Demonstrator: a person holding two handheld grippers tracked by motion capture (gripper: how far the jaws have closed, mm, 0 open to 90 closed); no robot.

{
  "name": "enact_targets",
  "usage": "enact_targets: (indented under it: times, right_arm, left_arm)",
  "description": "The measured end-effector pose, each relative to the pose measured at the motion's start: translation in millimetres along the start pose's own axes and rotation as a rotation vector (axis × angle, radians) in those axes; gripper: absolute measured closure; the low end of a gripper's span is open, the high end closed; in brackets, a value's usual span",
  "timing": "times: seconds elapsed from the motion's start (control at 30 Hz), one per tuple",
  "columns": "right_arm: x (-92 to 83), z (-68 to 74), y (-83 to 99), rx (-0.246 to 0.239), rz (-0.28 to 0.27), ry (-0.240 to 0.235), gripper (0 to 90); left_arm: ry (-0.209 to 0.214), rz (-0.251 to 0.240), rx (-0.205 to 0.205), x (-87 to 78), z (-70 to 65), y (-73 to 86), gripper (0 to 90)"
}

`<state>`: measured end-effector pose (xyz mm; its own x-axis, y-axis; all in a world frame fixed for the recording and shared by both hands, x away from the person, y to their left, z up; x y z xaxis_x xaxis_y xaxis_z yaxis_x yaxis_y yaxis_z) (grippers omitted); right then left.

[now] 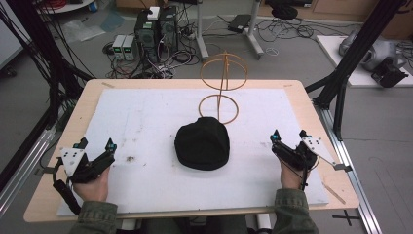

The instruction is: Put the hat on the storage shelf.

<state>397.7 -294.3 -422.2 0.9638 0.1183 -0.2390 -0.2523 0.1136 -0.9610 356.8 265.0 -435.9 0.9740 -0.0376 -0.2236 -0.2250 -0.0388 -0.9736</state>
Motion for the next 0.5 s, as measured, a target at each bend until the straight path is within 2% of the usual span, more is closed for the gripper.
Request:
enact_targets:
  times: [0.5]
  right_arm:
    - [-8.0,-8.0,6.4,0.009,0.013,-0.001,4.9]
  left_arm:
    - [0.002,-0.002,0.003,0.3,-0.4,-0.1,18.2]
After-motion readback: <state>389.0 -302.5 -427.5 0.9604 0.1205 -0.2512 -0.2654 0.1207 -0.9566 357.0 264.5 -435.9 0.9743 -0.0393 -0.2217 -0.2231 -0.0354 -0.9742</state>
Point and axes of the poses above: each handheld gripper's, and its own axes: x roughly forward along the jaws, y roughly out of its underside, z roughly to its left, the point moved 10 cm from there along x, roughly forward along the jaws, and after that the axes turned 7 degrees about z, right-handed, at the moved point
